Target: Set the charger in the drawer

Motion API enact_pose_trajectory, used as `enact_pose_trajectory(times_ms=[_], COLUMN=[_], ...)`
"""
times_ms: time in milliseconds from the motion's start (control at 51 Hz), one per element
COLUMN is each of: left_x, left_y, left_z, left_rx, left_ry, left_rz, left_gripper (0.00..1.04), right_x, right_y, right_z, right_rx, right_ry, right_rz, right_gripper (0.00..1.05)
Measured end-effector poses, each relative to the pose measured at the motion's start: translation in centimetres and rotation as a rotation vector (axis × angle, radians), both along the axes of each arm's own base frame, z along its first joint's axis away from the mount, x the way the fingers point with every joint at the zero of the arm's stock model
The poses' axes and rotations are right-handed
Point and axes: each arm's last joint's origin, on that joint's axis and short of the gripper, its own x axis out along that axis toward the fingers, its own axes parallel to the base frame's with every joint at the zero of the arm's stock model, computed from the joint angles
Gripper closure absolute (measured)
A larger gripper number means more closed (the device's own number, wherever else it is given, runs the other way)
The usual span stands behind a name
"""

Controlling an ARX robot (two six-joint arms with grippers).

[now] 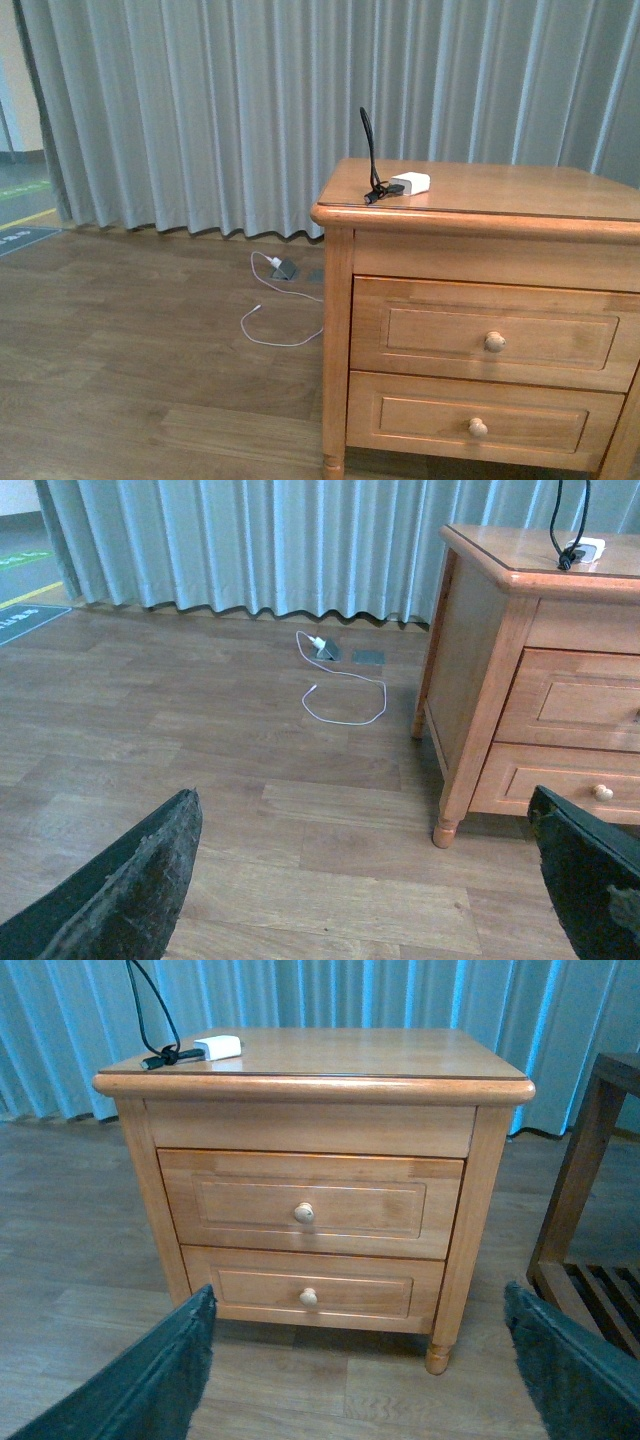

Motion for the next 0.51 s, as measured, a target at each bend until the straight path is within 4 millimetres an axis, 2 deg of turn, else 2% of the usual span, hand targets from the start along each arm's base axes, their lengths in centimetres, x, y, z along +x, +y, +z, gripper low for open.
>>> enact_pose_trajectory(times_ms=[39, 59, 118, 510], left_x=[0.0, 0.0, 0.0, 0.0], left_y=[0.0, 0.0, 0.0, 0.0], left_z=[0.0, 0.0, 0.0, 0.0], left_rx=[0.0, 0.0, 0.0, 0.0], left_ry=[0.0, 0.0, 0.0, 0.0], left_rz=[0.0, 0.0, 0.0, 0.0], left_gripper=[0.06, 0.06, 0.06, 0.06], right_x=[0.0, 0.0, 0.0, 0.0], right_y=[0.0, 0.0, 0.0, 0.0], right_z=[0.0, 0.0, 0.0, 0.0], right_rx=[0.001, 0.002, 0.001, 0.001], right_ry=[0.0, 0.0, 0.0, 0.0], right_rz=[0.0, 0.0, 0.0, 0.0], right_gripper=[0.06, 0.06, 0.09, 0.08])
